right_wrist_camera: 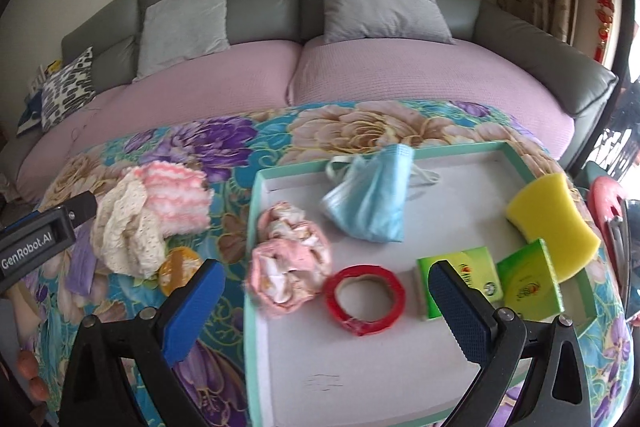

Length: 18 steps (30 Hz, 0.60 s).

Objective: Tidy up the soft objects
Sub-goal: 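Withdraw both open tools from the tray back toward the pile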

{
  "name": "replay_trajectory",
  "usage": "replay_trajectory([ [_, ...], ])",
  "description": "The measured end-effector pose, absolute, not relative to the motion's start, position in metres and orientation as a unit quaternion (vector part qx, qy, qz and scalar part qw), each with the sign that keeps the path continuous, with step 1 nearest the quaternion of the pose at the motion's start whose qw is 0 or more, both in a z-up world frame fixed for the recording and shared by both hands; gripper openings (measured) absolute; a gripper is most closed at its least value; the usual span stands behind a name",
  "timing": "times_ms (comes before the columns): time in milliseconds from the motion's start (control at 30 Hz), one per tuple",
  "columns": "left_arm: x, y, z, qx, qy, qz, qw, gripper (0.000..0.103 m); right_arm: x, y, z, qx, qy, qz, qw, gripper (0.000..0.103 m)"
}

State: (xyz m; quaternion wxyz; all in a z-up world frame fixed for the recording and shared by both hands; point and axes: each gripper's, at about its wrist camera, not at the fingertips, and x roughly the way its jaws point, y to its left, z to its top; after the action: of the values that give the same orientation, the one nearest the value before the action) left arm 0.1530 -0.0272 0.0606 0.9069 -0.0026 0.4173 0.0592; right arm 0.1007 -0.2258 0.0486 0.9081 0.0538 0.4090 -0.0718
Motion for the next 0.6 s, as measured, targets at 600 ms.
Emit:
replay_trajectory([
  [600, 0.129, 0.08, 0.049, -0.094, 0.426, 0.149, 0.888, 0.088, 0.119, -0.164, 0.031, 0.063, 0.431, 0.004, 0.9, 0.103],
])
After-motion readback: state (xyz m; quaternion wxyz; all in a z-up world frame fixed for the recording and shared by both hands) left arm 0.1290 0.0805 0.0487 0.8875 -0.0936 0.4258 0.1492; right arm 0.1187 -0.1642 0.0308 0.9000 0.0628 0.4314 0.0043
